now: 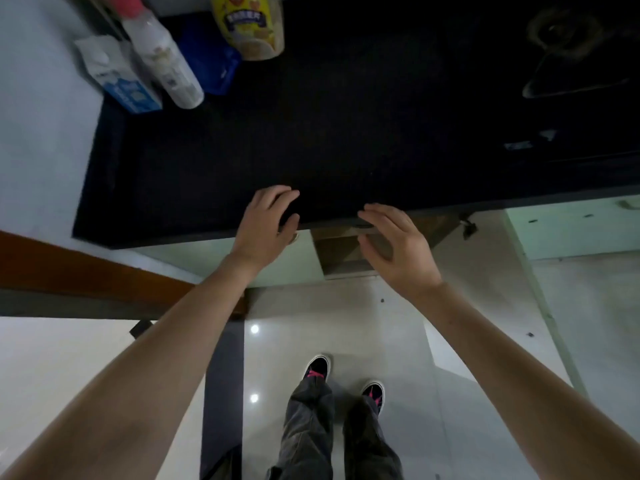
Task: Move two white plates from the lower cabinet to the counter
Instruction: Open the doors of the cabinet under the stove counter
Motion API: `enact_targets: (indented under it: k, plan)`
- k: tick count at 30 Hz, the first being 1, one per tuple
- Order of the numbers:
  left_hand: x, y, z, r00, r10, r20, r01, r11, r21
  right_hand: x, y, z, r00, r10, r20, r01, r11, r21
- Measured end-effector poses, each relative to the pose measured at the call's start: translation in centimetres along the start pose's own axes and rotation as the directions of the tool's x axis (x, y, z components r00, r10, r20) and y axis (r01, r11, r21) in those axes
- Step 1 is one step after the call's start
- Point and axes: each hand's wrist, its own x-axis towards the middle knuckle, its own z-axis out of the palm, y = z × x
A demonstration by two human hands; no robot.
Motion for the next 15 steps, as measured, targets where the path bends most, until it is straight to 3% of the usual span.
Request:
enact_targets:
  k: [3,7,12,15]
  plan:
    - [-3.0,-1.4,0.2,0.991,0.000,-0.134,-0.002,1.000,-0.019,4.8,-2.0,3.8,0.996,-0.018,0.083,0.022,0.998,-0.052]
    - [-5.7,-3.3,2.2,0.979,0.017,-0.205,-0.012,1.000,0.024,8.8,-1.9,8.1,0.952,-0.062,0.300,0.132,0.966,-0.222]
    - [-5.6,-3.4,5.4,0.947,0.245,-0.207,-0.228,0.968,0.106,11.8,0.0,10.9,0.876,-0.090,0.474,0.320,0.844,-0.430]
    - [-5.6,-3.7,7.1,0.997,0.037,-0.071,-0.033,0.997,0.064,12.0,0.9,11.0,0.877,-0.122,0.465,0.347,0.830,-0.437]
